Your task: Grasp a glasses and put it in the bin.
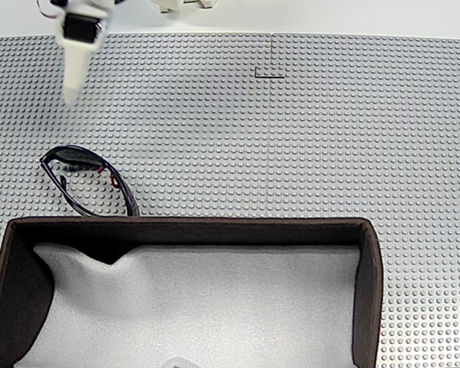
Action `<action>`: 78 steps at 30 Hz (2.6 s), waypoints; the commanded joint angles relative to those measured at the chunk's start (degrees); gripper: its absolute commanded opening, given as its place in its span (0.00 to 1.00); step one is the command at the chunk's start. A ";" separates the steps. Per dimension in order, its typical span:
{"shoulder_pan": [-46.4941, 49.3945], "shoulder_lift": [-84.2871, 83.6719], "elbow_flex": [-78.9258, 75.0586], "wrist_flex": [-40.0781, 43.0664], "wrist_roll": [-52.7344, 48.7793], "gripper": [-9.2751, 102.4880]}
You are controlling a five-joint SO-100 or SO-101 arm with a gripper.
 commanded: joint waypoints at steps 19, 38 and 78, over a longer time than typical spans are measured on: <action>-0.62 -25.22 -11.34 -15.47 0.70 0.25; 0.53 -36.91 -18.90 -15.21 3.08 0.08; -14.85 -23.29 -46.05 -19.86 -12.83 0.08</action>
